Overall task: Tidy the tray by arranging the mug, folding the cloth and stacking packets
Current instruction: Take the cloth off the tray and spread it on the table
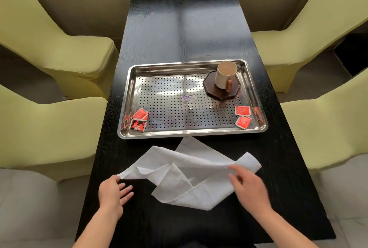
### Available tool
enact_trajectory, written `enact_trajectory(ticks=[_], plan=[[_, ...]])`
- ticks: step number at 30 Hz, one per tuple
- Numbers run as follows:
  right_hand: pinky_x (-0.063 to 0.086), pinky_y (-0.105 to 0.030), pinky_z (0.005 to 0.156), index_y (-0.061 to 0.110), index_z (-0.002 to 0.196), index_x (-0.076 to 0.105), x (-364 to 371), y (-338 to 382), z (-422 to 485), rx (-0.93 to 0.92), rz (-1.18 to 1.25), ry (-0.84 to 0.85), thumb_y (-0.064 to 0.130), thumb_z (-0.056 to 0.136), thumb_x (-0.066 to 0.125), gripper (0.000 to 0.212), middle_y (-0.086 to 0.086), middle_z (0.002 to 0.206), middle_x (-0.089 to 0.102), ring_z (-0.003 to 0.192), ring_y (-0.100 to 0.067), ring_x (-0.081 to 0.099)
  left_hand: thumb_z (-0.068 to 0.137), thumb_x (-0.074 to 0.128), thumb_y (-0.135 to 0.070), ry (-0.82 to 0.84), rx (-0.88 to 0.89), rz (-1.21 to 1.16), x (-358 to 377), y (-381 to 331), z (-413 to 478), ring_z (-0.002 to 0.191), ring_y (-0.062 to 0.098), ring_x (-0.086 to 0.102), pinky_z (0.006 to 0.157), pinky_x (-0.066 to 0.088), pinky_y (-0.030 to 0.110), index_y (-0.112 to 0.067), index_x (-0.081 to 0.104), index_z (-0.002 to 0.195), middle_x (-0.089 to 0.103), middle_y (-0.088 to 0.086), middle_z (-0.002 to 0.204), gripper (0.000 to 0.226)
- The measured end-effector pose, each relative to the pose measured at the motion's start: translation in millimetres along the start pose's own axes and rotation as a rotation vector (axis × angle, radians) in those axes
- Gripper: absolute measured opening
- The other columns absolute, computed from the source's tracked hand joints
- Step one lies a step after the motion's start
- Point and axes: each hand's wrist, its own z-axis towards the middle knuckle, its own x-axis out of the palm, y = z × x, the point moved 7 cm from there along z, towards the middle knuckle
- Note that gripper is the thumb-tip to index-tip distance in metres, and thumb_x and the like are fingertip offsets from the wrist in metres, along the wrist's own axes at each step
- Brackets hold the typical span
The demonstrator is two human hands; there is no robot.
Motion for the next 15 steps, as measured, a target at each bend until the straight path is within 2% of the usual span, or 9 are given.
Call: enact_trajectory(ticks=[2, 4, 5, 6, 8, 9, 11, 15], plan=[[0.048, -0.027, 0.069, 0.047, 0.134, 0.052, 30.0, 15.6, 8.0, 0.019, -0.157, 0.269, 0.051, 0.096, 0.052, 0.038, 0.010, 0.090, 0.071, 0.087, -0.008, 0.065, 0.098, 0.057, -0.035, 0.003, 0.005, 0.074, 12.7, 6.6, -10.8, 0.096, 0.035, 0.068, 0.077, 0.059, 0.048, -0.011, 0.050, 0.140, 0.064, 0.021, 0.120, 0.049], [0.052, -0.031, 0.074, 0.048, 0.142, 0.041, 48.3, 23.0, 15.6, 0.029, -0.305, 0.420, 0.062, 0.096, 0.042, 0.048, 0.009, 0.113, 0.071, 0.099, -0.014, 0.067, 0.093, 0.062, -0.049, 0.044, 0.008, 0.126, 28.6, 10.8, -19.8, 0.095, 0.036, 0.069, 0.080, 0.058, 0.049, -0.011, 0.053, 0.137, 0.068, 0.022, 0.116, 0.059], [0.053, -0.032, 0.074, 0.046, 0.142, 0.042, 54.5, 22.8, 17.8, 0.031, -0.352, 0.463, 0.064, 0.095, 0.039, 0.050, 0.008, 0.117, 0.070, 0.098, -0.015, 0.068, 0.089, 0.064, -0.056, 0.078, -0.016, 0.133, 36.5, 12.4, -22.1, 0.098, 0.038, 0.068, 0.084, 0.057, 0.052, -0.010, 0.054, 0.135, 0.068, 0.022, 0.116, 0.066], [0.054, -0.032, 0.071, 0.044, 0.137, 0.045, 59.3, 20.4, 18.8, 0.035, -0.385, 0.499, 0.065, 0.094, 0.038, 0.049, 0.006, 0.110, 0.072, 0.089, -0.015, 0.070, 0.085, 0.064, -0.063, 0.110, -0.056, 0.138, 43.4, 13.3, -22.6, 0.102, 0.040, 0.067, 0.089, 0.056, 0.054, -0.010, 0.054, 0.134, 0.067, 0.023, 0.119, 0.073], [0.055, -0.031, 0.060, 0.037, 0.116, 0.056, 63.9, 14.2, 18.4, 0.057, -0.427, 0.550, 0.069, 0.092, 0.036, 0.044, 0.002, 0.080, 0.073, 0.066, -0.013, 0.070, 0.080, 0.065, -0.070, 0.158, -0.144, 0.151, 55.0, 12.8, -19.9, 0.112, 0.042, 0.063, 0.095, 0.052, 0.055, -0.007, 0.053, 0.134, 0.064, 0.023, 0.125, 0.084], [0.054, -0.031, 0.058, 0.032, 0.103, 0.058, 63.3, 11.0, 18.4, 0.073, -0.435, 0.545, 0.070, 0.091, 0.037, 0.045, 0.002, 0.070, 0.070, 0.060, -0.013, 0.069, 0.080, 0.066, -0.069, 0.171, -0.177, 0.161, 59.5, 12.1, -18.2, 0.115, 0.043, 0.061, 0.096, 0.051, 0.055, -0.004, 0.052, 0.134, 0.062, 0.024, 0.127, 0.086], [0.052, -0.032, 0.060, 0.025, 0.083, 0.057, 57.8, 4.8, 17.4, 0.084, -0.423, 0.466, 0.070, 0.091, 0.040, 0.049, 0.003, 0.067, 0.065, 0.061, -0.014, 0.066, 0.084, 0.069, -0.058, 0.170, -0.198, 0.184, 64.9, 10.7, -12.4, 0.116, 0.043, 0.060, 0.095, 0.050, 0.053, -0.001, 0.050, 0.134, 0.062, 0.024, 0.127, 0.078], [0.047, -0.029, 0.055, 0.022, 0.064, 0.054, 25.3, -6.8, 6.0, 0.069, -0.311, 0.227, 0.068, 0.089, 0.048, 0.053, 0.002, 0.060, 0.059, 0.055, -0.010, 0.057, 0.093, 0.060, -0.017, 0.121, -0.175, 0.222, 61.9, 14.6, 2.2, 0.098, 0.037, 0.064, 0.086, 0.052, 0.049, -0.003, 0.053, 0.129, 0.067, 0.022, 0.110, 0.040]])
